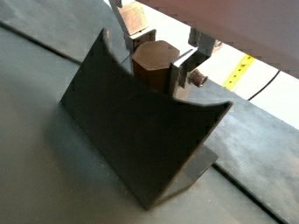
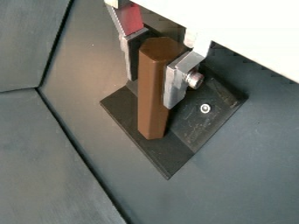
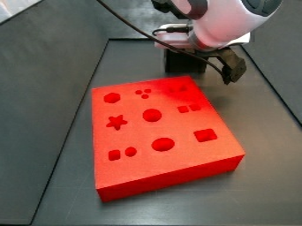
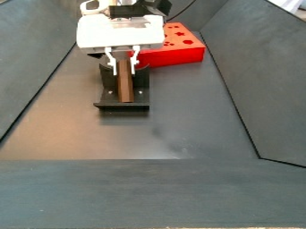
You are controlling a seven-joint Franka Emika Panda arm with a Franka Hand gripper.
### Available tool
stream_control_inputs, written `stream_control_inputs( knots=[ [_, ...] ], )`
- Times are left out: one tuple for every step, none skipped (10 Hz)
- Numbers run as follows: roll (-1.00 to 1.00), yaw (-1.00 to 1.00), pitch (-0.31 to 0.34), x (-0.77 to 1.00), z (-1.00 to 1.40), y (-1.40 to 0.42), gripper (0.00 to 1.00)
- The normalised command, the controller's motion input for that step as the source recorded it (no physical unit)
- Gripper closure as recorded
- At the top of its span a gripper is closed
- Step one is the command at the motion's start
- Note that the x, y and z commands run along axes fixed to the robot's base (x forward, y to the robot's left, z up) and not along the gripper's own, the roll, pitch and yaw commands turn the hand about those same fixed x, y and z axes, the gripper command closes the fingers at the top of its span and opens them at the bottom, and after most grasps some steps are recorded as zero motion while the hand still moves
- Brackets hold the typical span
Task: Pick up the hexagon object. Move up. Place the hexagon object on the fixture. Regrasp the hexagon object. Move to above the board. Insert the hexagon object.
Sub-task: Move to above the board.
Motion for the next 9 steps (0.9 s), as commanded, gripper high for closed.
stream_control_inputs(
  knots=[
    [0.23,-0.28,0.383,-0.17,1.0,-0.03,1.0],
    [0.19,-0.19,0.363,-0.17,1.0,-0.03,1.0],
    [0.08,-0.02,0.338,-0.16,1.0,-0.02,1.0],
    [0.03,0.08,0.321,-0.15,1.0,-0.02,1.0],
    [-0.02,0.15,0.299,-0.15,1.0,-0.02,1.0],
    [-0.05,0.22,0.239,-0.14,1.0,-0.02,1.0],
    [-0.06,0.25,0.18,-0.12,1.0,-0.02,1.0],
    [-0.06,0.26,0.116,-0.11,1.0,-0.02,1.0],
    [-0.04,0.25,0.04,-0.09,1.0,-0.03,1.0]
  ],
)
